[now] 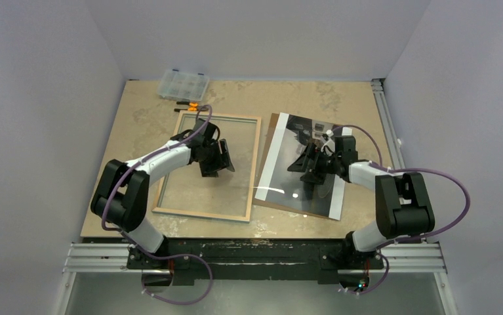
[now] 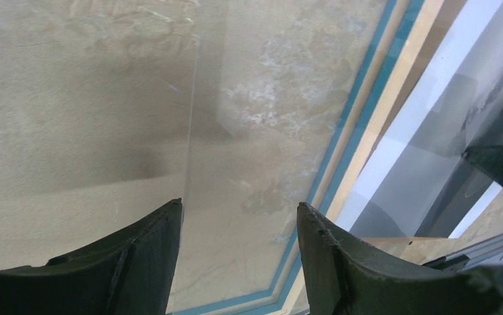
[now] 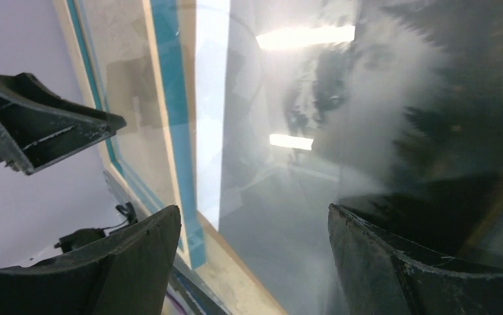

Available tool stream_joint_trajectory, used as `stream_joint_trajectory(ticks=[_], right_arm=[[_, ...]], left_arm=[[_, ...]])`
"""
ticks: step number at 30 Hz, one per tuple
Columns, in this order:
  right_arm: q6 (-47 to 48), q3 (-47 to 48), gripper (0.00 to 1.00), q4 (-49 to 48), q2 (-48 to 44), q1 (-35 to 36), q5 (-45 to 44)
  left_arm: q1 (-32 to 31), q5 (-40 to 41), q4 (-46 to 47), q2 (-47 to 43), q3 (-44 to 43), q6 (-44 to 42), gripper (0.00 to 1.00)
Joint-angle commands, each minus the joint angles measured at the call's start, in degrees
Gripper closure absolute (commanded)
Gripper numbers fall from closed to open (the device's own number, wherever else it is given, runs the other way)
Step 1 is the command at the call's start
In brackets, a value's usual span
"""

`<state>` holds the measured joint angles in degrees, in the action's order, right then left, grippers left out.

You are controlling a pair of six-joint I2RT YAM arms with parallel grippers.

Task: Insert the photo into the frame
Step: Place the photo frame item at the center of the board.

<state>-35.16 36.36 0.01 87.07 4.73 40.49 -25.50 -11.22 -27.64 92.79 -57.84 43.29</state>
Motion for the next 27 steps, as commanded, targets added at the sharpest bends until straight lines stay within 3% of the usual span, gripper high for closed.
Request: stream_joint_trajectory(ticks=[1, 8, 12, 18, 22, 27], right_arm=[[-3.3, -0.9, 0.18, -3.9, 0.7, 4.3, 3.0], [-8.2, 1.4, 0.19, -8.2, 1.9, 11.2, 1.3], [-9.6, 3.6, 0.19, -8.8, 2.7, 14.9, 0.1], [-6.3, 5.3, 0.19, -0.6, -2.5, 14.8, -6.8], [-4.3, 6.0, 0.18, 5.4, -4.5, 11.0, -9.5], [-1.6, 5.0, 0.18, 8.3, -3.5, 3.8, -8.0]], left_arm=[[1.2, 3.0, -2.8, -2.6, -1.7, -1.3, 0.37], [1.3, 22.5, -17.8, -4.8, -5.9, -4.2, 0.18], [1.3, 28.5, -21.8, -6.7, -6.3, -5.0, 0.18], [1.3, 23.6, -17.8, -10.1, -4.2, -5.6, 0.25], [1.3, 18.3, -14.1, -11.5, -3.1, -6.0, 0.32], [1.2, 11.8, -8.9, -10.8, -1.3, -5.8, 0.51]])
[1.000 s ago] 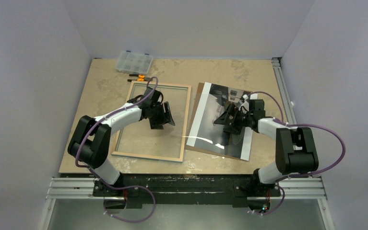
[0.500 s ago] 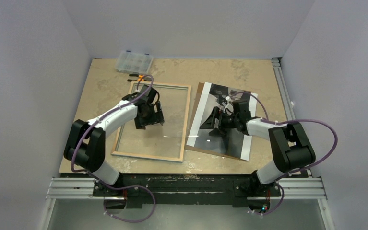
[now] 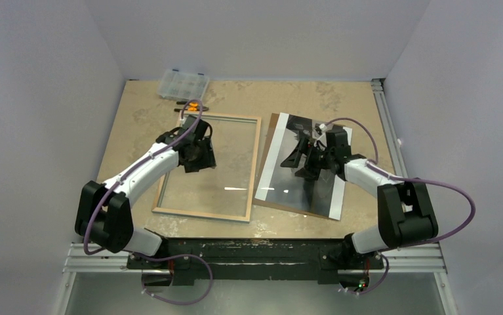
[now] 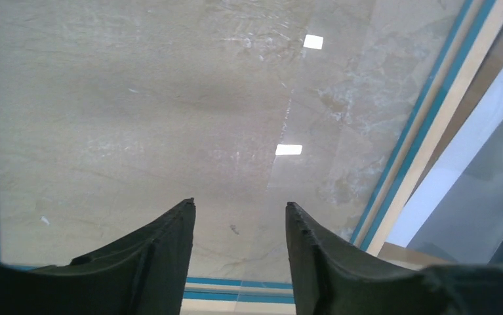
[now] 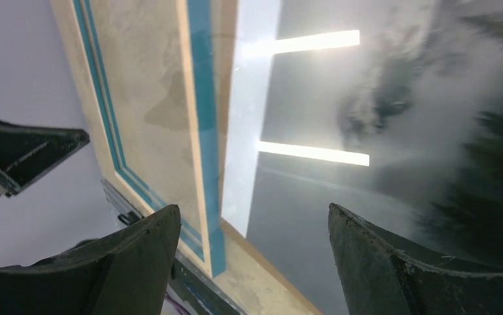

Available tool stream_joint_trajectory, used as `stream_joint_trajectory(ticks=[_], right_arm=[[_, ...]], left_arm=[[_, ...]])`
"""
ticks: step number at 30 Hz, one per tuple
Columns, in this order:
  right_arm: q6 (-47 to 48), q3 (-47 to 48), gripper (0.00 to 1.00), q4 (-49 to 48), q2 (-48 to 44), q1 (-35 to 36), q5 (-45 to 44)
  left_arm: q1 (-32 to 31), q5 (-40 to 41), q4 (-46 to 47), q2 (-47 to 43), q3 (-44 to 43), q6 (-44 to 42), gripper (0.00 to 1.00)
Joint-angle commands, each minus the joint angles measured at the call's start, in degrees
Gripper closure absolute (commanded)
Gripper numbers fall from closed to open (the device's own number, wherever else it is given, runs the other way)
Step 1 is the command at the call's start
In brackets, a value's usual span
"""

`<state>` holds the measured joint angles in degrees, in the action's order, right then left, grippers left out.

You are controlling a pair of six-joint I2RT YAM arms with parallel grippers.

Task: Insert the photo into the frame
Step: Place the photo frame item at the center of the board, then pick up the photo frame item at the center of the board.

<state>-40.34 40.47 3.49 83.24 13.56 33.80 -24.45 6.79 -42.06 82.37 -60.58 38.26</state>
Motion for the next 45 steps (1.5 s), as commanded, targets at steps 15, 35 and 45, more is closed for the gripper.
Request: stream_joint_trajectory(ticks=[15, 35, 45], right_arm=[[9.5, 0.6, 0.18, 9.1, 3.9, -8.3, -5.4], [3.8, -3.8, 0.29, -11.7, 10.2, -8.3, 16.7], [1.0, -5.3, 0.57, -14.4, 8.3, -8.3, 22.0]], left_arm=[[-0.8, -12.4, 9.2, 11.0, 1.2, -0.5, 0.78], [-1.1, -8.5, 4.2, 18.4, -2.2, -0.9, 0.89], [-1.3, -8.2, 3.9, 17.7, -2.4, -0.9, 0.89]])
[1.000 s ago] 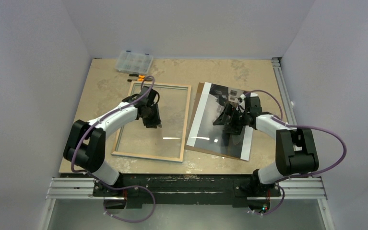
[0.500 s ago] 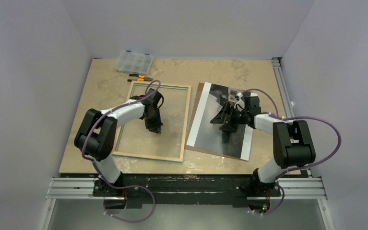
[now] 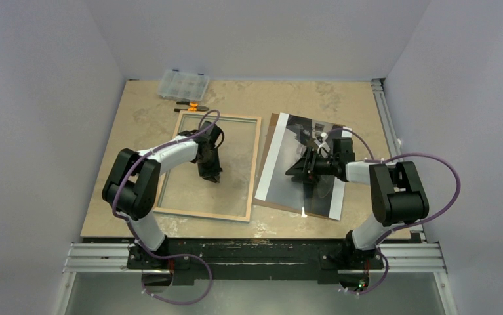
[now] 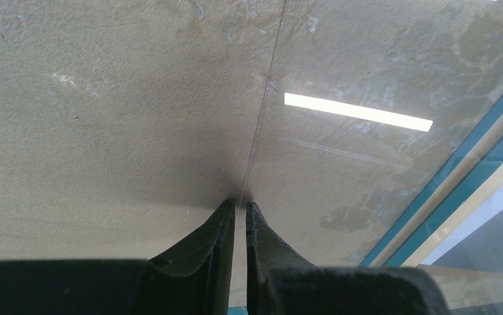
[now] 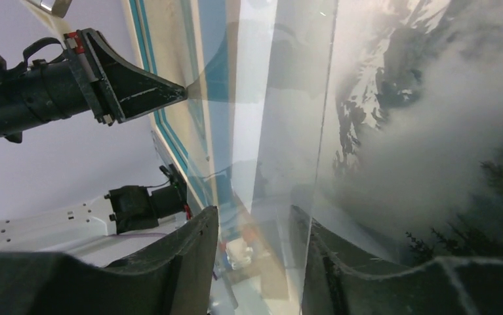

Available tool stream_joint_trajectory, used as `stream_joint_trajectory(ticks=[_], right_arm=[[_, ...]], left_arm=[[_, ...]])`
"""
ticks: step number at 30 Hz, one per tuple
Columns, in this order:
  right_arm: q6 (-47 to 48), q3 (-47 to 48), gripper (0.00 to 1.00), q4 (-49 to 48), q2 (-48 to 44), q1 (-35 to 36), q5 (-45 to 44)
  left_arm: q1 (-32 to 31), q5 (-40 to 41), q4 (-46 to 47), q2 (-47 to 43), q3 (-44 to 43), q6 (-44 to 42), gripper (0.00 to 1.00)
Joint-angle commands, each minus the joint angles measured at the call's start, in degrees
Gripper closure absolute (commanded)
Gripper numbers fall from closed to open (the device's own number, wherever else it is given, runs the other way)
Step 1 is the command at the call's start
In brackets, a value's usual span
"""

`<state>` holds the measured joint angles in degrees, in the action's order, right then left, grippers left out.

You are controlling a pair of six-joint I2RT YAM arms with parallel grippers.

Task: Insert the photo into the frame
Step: Pick up the photo frame item at the center of the board.

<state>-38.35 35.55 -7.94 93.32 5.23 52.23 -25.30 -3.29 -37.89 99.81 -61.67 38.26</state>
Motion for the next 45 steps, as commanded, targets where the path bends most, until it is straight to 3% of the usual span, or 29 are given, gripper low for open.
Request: stream_joint_trajectory(ticks=[1, 4, 9, 12, 16, 19, 27, 35, 45], right_arm=[[-1.1, -0.4, 0.61, -3.0, -1.7, 0.0, 3.5], [-1.3, -0.3, 0.81, -3.2, -1.2, 0.0, 3.5], [-0.9, 0.8, 1.0, -2.0, -1.3, 0.0, 3.5], [-0.3, 1.9, 1.0, -0.1, -2.3, 0.0, 3.5], [-0.1, 4.5, 1.0, 3.1, -5.3, 0.0, 2.4], [0.1, 7.7, 1.0, 7.4, -9.4, 0.0, -0.3], [1.4, 19.6, 1.0, 23.1, -22.9, -0.2, -15.0], [4.6, 29.4, 1.0, 35.1, -33.4, -0.3, -35.1], [7.0, 32.6, 1.0, 39.7, -36.4, -0.4, -41.8]], left_arm=[[-0.4, 2.0, -0.2, 0.0, -1.3, -0.9, 0.89], [-0.5, 2.1, -0.3, -0.7, -1.3, -0.9, 0.89], [-0.6, 2.3, -0.6, -3.0, -1.3, -1.0, 0.85], [-0.6, 2.2, -0.6, -5.4, -1.2, -1.0, 0.75], [-0.5, 1.1, 0.5, -9.7, -0.6, -0.6, 0.52], [-0.5, -0.7, 1.8, -12.0, 0.0, 0.0, 0.43], [-0.8, -6.7, 7.2, -12.1, 1.8, 2.0, 0.42], [-5.6, -8.6, 9.1, -4.2, -2.7, 3.8, 0.45], [-12.2, -10.0, 11.2, 7.0, -10.1, 5.7, 0.5]])
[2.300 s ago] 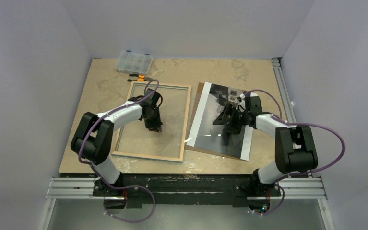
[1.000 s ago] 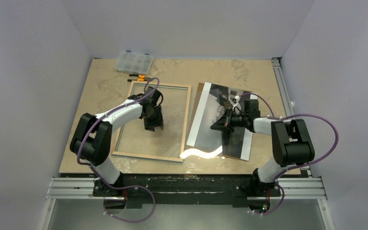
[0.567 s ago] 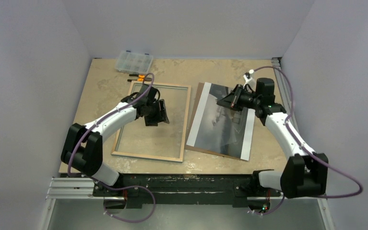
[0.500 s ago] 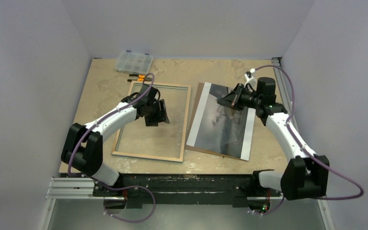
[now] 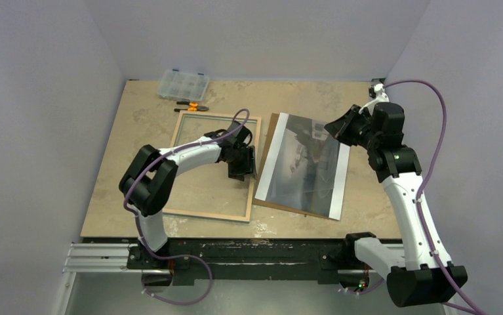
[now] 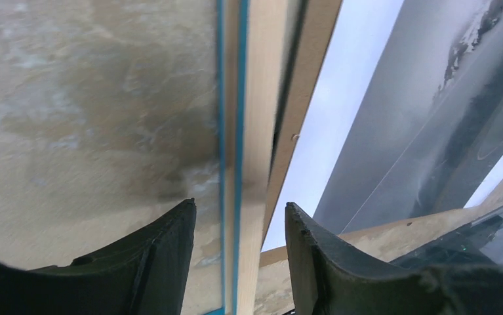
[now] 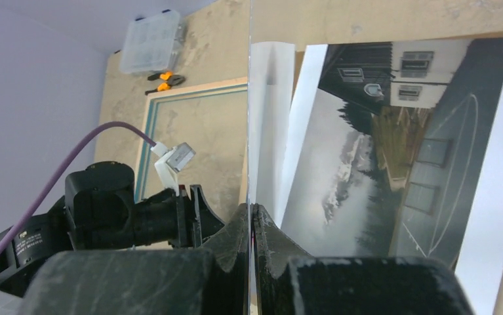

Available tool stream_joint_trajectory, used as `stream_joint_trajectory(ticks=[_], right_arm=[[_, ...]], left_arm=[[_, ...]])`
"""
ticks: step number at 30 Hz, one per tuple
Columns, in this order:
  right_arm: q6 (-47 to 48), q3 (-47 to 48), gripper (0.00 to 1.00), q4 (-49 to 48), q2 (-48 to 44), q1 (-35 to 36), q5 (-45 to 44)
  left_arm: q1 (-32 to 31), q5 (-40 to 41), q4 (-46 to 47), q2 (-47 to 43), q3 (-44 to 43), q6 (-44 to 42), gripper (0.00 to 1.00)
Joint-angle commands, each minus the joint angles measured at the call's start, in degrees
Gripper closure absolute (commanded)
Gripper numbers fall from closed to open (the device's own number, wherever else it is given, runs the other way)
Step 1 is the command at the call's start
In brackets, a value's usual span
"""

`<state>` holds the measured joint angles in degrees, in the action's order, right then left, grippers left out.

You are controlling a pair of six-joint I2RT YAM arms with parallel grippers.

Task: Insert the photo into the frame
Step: Pick up the photo frame item at the center of the board, then move the photo frame to the center of the board.

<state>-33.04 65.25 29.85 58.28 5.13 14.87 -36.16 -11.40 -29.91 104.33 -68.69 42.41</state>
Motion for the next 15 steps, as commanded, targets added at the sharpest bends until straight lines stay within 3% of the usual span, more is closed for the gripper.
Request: stream_joint_trajectory(ticks=[1, 9, 15], right_arm=[[1.8, 3.2, 1.0, 2.3, -1.4, -0.3, -5.0], [2.2, 5.2, 1.0, 3.7, -2.2, -0.3, -7.0], [2.3, 5.9, 1.0, 4.2, -3.1, -0.3, -8.6]], left_arm=[[-1.5, -2.3, 3.7, 3.2, -3.3, 1.8, 0.51], [-3.8, -3.8, 5.0, 7.2, -6.7, 2.2, 0.62], [-6.7, -4.4, 3.6, 10.6, -11.4, 2.5, 0.79]])
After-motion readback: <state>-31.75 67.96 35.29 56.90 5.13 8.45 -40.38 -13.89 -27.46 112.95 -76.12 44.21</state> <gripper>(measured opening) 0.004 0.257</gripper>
